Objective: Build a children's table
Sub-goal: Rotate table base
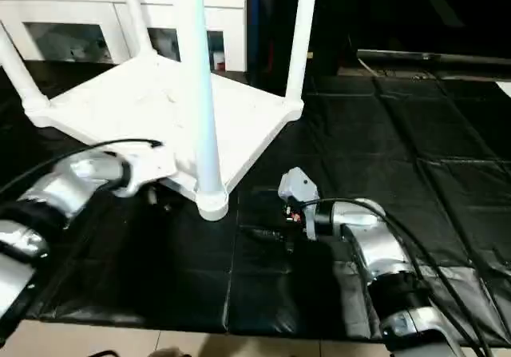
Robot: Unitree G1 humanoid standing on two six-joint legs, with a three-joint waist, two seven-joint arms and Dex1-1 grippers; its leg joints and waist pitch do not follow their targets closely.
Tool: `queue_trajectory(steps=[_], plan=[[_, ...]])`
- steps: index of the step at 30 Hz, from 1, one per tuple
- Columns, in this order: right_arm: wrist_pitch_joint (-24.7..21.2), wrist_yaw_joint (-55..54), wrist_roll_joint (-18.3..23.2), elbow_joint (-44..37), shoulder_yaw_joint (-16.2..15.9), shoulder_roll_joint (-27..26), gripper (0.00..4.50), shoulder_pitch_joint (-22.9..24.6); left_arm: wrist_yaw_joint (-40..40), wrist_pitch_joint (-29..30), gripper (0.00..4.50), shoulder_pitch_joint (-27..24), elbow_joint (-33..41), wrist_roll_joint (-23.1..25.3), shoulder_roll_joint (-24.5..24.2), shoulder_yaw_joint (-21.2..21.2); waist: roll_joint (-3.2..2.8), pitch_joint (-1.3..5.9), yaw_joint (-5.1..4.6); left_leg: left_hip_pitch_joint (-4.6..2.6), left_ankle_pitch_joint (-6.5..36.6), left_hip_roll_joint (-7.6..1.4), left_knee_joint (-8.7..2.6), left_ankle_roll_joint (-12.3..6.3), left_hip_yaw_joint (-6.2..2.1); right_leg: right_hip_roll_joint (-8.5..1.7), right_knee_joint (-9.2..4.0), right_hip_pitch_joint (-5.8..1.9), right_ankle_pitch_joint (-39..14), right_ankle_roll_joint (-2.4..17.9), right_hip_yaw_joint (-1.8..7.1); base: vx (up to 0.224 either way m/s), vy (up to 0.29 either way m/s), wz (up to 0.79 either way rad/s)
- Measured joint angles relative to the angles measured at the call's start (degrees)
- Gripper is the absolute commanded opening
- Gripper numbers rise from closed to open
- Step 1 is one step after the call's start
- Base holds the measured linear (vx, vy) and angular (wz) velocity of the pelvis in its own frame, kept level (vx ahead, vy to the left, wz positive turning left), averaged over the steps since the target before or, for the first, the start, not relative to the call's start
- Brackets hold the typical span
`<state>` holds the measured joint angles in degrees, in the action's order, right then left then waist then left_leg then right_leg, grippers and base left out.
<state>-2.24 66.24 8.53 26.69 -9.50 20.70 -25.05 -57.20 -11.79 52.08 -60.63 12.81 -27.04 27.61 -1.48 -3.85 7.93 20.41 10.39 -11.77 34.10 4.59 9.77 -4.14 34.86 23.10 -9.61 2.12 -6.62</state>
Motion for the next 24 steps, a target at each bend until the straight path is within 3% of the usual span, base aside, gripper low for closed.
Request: queue_trajectory(steps=[11, 24], plan=[[-1.3, 0.9, 0.0, -1.3, -0.1, 2.2, 4.50, 0.3, -18.3, 1.9, 3.11, 4.6, -0.5, 0.0, -0.7, 1.5, -0.21, 0.13, 0.29, 0.01, 0.0, 0.01, -0.04, -0.04, 0.03, -0.06, 0.00, -0.02, 0.0, 0.2, -0.01, 0.000, 0.000, 0.00], [-6.0, 9.3, 2.4, -9.1, -2.3, 7.0, 4.50, 2.0, -24.3, 3.1, 2.22, 6.1, -0.8, 3.0, -0.2, 3.1, -0.25, 0.15, 0.40, -0.10, 0.0, 0.01, -0.04, -0.04, 0.03, -0.07, 0.01, -0.12, 0.0, 0.1, -0.04, 0.000, 0.000, 0.00]])
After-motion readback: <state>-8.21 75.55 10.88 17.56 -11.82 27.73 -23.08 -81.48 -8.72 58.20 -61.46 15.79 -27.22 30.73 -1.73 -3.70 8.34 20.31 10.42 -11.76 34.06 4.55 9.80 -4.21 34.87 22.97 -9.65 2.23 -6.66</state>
